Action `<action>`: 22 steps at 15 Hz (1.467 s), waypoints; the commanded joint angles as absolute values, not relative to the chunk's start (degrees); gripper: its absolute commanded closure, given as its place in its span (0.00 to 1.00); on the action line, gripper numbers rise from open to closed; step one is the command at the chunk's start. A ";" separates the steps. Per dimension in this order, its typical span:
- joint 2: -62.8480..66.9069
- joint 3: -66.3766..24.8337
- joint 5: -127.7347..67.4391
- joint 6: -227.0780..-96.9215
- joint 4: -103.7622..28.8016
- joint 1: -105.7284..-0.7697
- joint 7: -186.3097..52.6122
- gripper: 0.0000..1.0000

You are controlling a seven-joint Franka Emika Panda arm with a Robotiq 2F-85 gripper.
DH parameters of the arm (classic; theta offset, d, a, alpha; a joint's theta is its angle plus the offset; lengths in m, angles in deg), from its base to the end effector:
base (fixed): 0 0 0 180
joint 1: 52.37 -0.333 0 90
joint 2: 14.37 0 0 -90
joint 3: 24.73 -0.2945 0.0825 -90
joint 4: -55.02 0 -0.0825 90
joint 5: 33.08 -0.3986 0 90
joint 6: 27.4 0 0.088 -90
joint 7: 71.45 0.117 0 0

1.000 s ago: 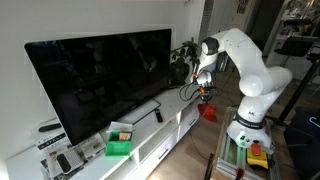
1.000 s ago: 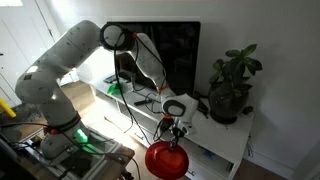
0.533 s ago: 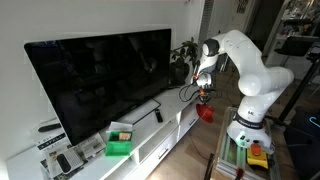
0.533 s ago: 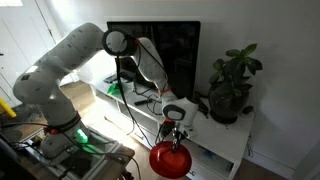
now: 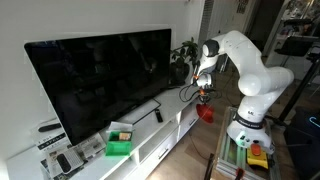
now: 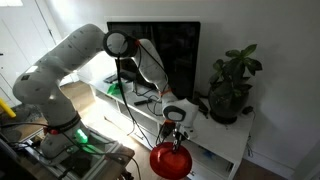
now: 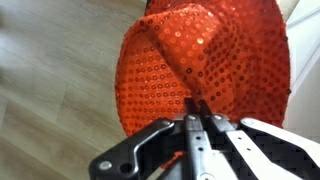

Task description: Pick up the red hat and put it in the top rightmost compartment on the tv stand

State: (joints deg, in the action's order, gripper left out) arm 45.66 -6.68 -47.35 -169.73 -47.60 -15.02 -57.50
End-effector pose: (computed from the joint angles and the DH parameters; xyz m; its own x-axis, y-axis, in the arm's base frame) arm 0.2952 -0.4710 -0.0607 0.2132 -0.9526 -0.2172 -0.9330 -0.2645 0.2439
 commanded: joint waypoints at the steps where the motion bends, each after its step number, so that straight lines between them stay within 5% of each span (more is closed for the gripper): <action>1: 49.18 -7.61 -48.98 -170.15 -43.62 -12.93 -58.12 0.99; 22: 53.91 -26.92 -56.08 -185.72 -37.87 5.81 -70.07 0.99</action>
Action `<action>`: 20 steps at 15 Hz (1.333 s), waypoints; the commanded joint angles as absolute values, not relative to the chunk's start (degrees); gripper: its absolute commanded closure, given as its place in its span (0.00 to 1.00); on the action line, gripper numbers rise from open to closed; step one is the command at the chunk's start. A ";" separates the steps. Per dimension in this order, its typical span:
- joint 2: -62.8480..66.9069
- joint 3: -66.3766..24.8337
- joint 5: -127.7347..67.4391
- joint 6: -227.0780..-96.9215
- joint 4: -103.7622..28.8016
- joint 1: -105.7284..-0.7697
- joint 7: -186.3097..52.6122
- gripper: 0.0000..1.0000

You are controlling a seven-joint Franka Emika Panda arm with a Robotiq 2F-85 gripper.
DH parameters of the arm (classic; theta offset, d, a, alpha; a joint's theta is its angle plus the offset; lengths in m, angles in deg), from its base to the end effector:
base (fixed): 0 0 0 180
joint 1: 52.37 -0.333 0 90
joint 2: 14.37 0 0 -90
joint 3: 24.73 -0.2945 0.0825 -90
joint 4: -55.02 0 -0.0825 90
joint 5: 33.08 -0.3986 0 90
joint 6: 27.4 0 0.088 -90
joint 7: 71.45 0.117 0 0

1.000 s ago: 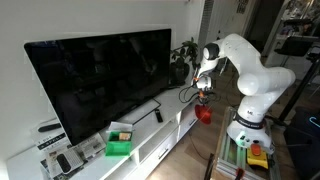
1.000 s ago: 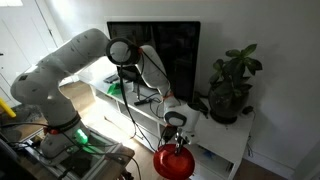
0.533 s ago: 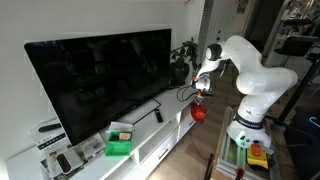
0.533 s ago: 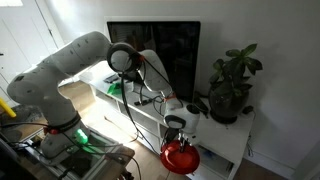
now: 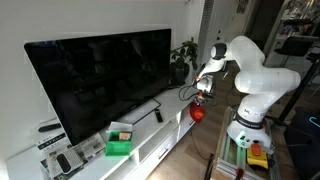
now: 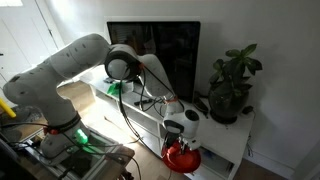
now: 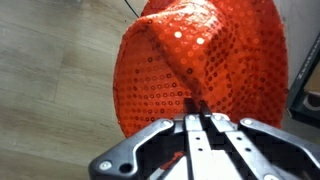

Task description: Pick up the red hat and put it in the top rightmost compartment on the tv stand

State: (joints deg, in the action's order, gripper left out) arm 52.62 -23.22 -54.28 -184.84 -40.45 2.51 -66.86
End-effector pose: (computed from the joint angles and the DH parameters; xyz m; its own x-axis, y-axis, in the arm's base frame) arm 0.3076 -0.4891 -0.1075 0.1756 -0.9789 -0.1047 -0.9827 -0.1680 -0.0783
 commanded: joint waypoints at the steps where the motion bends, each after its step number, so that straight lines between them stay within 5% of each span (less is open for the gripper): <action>1: 54.22 -27.96 -55.75 -185.34 -37.57 7.22 -71.67 0.99; 11: 58.11 -41.25 -54.58 -188.39 -35.69 22.88 -88.05 0.99; 20: 57.84 -39.54 -52.88 -187.58 -36.48 21.55 -87.43 0.99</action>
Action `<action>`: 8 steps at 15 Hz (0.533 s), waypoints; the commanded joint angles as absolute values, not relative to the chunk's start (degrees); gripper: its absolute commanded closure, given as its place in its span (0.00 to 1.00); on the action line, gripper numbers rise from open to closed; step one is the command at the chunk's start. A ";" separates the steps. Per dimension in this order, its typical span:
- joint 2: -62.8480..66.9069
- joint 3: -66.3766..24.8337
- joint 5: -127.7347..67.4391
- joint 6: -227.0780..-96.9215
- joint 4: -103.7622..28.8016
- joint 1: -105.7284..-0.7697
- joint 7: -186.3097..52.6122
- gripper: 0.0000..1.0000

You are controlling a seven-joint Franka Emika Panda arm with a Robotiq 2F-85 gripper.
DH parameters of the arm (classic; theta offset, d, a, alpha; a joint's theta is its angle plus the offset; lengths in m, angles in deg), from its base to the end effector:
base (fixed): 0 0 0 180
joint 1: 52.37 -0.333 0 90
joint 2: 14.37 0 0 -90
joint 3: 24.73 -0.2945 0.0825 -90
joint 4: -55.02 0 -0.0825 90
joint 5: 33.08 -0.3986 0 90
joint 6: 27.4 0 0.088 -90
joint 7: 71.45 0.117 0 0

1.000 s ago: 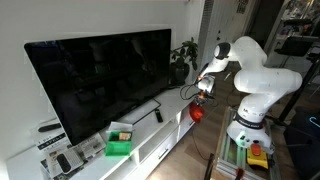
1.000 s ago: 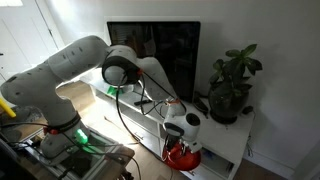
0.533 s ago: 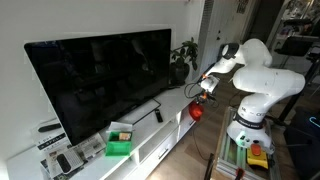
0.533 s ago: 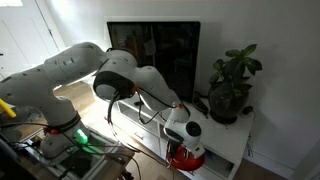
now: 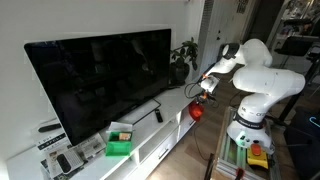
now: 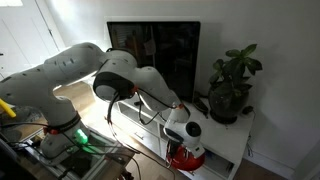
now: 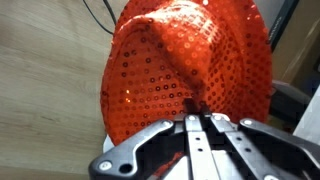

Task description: Pick up the red hat and put it in the top rightmost compartment on the tv stand

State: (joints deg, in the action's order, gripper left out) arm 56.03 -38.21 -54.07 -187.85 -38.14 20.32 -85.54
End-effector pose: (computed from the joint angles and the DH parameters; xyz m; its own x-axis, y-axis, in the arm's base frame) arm 0.2949 -0.5064 -0.1145 0.2878 -0.9560 -0.0573 -0.9089 -0.2538 -0.3308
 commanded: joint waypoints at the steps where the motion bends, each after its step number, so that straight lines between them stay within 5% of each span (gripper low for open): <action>1: 58.47 -40.06 -52.62 -187.33 -36.06 21.99 -88.44 0.99; 8: 65.05 -47.88 -52.31 -187.96 -33.47 34.67 -102.48 0.99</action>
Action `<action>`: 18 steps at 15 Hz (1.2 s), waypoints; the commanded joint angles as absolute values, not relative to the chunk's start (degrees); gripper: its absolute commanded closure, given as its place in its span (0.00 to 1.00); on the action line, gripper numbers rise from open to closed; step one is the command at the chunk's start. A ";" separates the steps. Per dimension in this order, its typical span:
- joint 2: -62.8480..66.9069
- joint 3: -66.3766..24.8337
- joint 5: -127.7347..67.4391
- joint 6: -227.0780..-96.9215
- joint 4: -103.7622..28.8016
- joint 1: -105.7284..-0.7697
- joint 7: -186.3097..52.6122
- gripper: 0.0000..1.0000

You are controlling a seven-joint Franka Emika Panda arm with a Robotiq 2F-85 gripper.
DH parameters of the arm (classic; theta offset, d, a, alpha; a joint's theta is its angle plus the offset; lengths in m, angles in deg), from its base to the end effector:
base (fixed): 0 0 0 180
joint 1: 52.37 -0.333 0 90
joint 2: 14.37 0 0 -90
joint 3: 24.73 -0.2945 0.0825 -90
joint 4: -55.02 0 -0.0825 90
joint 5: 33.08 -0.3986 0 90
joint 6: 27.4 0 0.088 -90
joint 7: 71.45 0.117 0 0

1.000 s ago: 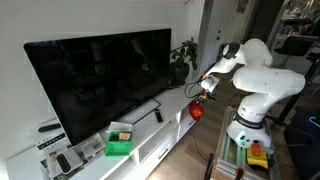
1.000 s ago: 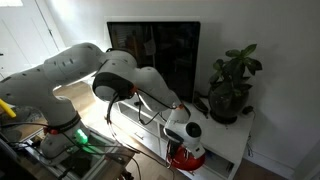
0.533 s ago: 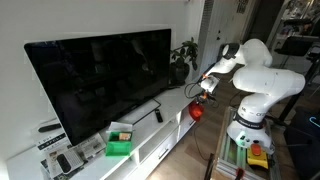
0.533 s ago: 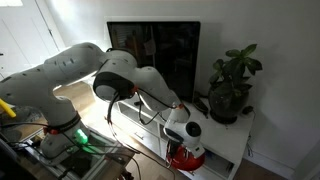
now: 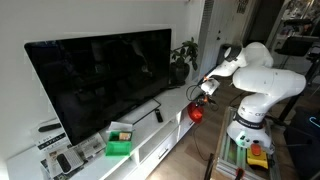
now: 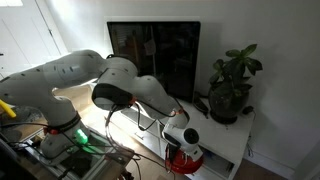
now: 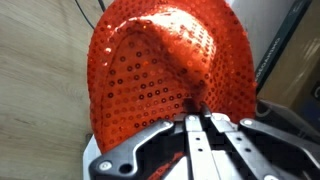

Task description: Pick up the red hat and put it in the top rightmost compartment on the tv stand

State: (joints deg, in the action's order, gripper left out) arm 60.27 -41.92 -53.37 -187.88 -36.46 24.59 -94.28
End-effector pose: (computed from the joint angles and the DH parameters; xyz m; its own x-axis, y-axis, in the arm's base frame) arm 0.2893 -0.4963 -0.1389 0.3767 -0.9255 -0.0391 -0.8558 -0.3315 -0.3971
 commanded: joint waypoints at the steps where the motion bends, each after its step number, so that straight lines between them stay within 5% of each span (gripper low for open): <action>1: 66.31 -49.05 -51.93 -187.69 -32.80 37.31 -104.65 0.99; 9: 73.77 -59.49 -52.82 -177.76 -28.45 57.78 -118.95 0.99; 18: 71.02 -58.11 -55.74 -177.65 -30.81 57.34 -120.47 0.95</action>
State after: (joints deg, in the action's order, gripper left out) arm 71.02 -58.11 -55.74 -177.65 -30.81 57.34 -120.47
